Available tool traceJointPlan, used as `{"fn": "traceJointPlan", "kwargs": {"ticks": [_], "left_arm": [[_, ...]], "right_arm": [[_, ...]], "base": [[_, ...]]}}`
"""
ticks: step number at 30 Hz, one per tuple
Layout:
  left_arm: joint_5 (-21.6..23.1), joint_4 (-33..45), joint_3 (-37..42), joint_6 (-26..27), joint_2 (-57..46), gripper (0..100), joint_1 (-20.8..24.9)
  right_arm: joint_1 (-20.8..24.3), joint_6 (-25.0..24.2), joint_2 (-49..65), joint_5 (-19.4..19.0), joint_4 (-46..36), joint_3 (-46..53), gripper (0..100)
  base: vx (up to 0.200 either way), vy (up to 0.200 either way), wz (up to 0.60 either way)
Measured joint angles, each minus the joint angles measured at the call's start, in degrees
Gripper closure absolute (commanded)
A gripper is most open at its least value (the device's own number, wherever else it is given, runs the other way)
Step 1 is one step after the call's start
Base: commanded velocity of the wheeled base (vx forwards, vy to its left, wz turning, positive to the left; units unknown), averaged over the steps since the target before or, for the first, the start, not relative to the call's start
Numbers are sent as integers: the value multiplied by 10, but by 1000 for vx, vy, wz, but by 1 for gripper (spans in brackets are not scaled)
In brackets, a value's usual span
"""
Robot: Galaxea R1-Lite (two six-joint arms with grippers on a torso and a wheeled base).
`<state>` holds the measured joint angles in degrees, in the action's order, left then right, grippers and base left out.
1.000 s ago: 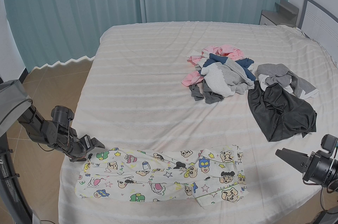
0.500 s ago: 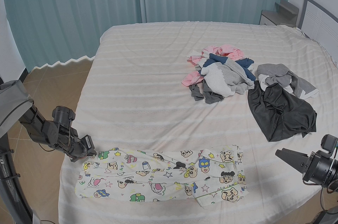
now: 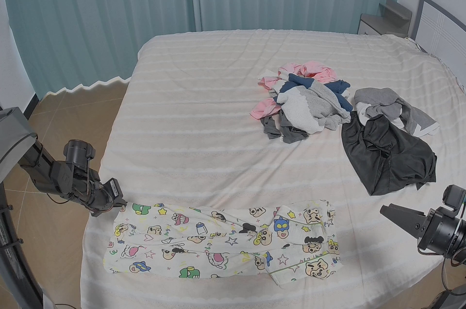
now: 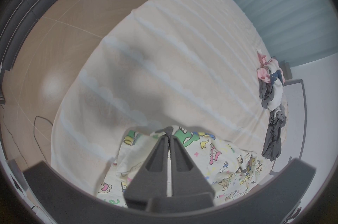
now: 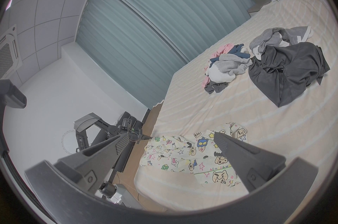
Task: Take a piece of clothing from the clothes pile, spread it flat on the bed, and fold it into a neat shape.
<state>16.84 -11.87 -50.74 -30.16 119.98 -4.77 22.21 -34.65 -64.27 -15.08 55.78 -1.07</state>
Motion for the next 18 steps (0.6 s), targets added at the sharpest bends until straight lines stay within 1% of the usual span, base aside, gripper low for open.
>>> {"fn": "traceJointPlan", "kwargs": {"ticks": [5, 14, 18], "left_arm": [[1, -7, -8, -1, -15, 100, -16], [0, -76, -10, -25, -22, 100, -31], [0, -83, -9, -27, -20, 100, -32]], "right_arm": [[0, 0, 3, 0, 0, -1, 0], [0, 0, 4, 0, -1, -1, 0], [0, 0, 4, 0, -1, -2, 0]], "base": [[0, 0, 0], [0, 0, 0], [0, 0, 0]]}}
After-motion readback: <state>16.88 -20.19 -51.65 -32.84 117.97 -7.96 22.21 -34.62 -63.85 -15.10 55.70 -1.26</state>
